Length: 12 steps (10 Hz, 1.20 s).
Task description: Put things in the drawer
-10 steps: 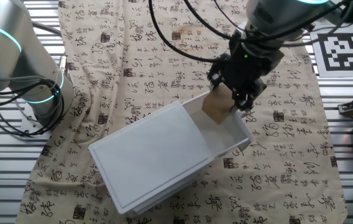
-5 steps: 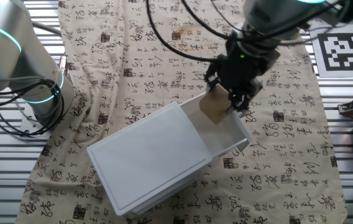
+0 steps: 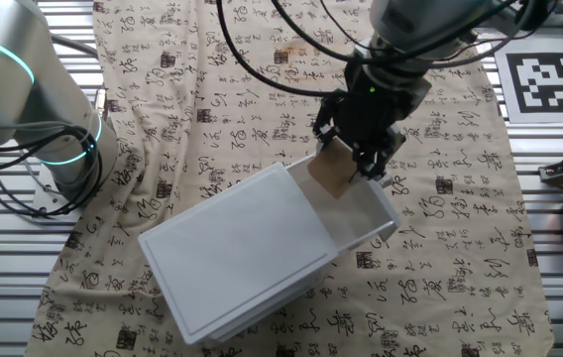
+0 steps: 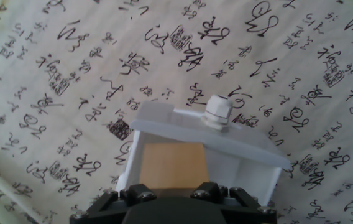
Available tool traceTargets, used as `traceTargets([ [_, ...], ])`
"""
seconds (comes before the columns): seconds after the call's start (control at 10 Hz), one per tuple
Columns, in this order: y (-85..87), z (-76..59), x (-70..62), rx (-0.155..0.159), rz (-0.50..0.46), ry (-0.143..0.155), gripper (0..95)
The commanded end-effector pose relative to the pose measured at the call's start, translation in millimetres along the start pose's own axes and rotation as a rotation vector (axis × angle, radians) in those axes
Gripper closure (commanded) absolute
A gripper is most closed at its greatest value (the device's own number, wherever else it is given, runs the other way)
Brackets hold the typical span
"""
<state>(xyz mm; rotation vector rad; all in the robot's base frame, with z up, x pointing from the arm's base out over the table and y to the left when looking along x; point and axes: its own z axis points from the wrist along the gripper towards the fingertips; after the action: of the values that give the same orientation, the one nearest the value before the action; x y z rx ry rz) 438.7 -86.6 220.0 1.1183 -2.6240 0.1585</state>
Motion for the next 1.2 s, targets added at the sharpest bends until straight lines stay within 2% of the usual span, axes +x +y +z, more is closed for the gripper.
traceTargets([
  [0.1,1.9,3.0,3.7,0.001,-0.018,0.001,95.0],
  [0.3,2.6,5.3,5.3,0.006,-0.030,0.002,95.0],
  [0.7,-0.6,9.4,3.7,0.008,-0.061,-0.013,95.0],
  [0.8,-0.6,9.5,3.7,0.009,-0.063,-0.013,76.0],
  [1.2,-1.5,10.8,3.3,0.012,-0.081,-0.016,76.0],
])
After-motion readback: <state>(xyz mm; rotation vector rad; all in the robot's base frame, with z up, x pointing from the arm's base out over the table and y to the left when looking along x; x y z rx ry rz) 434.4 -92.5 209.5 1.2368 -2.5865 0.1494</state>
